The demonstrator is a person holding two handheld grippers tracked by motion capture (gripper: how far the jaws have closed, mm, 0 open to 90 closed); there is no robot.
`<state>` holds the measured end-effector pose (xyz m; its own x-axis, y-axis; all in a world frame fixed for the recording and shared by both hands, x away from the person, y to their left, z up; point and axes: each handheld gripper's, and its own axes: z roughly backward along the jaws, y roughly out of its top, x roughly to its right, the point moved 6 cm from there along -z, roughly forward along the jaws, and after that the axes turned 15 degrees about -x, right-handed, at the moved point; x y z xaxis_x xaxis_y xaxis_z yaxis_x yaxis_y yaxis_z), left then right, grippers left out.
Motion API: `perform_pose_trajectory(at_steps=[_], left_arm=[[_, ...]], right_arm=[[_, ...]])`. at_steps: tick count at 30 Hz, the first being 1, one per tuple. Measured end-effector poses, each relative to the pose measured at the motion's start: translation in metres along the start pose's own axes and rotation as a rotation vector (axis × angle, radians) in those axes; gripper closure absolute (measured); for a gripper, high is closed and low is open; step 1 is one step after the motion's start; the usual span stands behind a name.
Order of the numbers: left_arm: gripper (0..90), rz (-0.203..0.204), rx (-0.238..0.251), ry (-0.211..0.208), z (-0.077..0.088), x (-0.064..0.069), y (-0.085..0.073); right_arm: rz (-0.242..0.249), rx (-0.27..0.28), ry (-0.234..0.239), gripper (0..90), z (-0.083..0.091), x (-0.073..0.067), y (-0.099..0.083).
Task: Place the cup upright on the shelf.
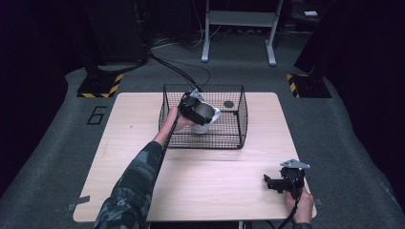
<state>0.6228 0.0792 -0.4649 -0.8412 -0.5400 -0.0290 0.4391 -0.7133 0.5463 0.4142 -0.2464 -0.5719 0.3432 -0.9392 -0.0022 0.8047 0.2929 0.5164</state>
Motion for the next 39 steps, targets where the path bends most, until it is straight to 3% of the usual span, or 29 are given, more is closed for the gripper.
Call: perform_pose_trajectory(at_steps=[21, 26, 34, 39], left_arm=[[6.6, 0.005, -0.074, -0.025, -0.012, -0.003, -0.004], [6.5, 0.032, -0.081, -0.038, -0.011, -0.004, -0.005], [6.1, 0.038, -0.119, -0.054, -0.007, -0.005, -0.010], [5.7, 0.051, -0.117, -0.033, -0.006, -0.006, -0.013]], right_arm=[[0.000, 0.004, 0.001, 0.0, 0.000, 0.000, 0.000], [-0.005, 0.005, 0.001, 0.0, 0.000, 0.000, 0.000], [-0.001, 0.005, 0.000, 0.0, 0.000, 0.000, 0.000], [-0.002, 0.004, 0.002, 0.0, 0.000, 0.000, 0.000]])
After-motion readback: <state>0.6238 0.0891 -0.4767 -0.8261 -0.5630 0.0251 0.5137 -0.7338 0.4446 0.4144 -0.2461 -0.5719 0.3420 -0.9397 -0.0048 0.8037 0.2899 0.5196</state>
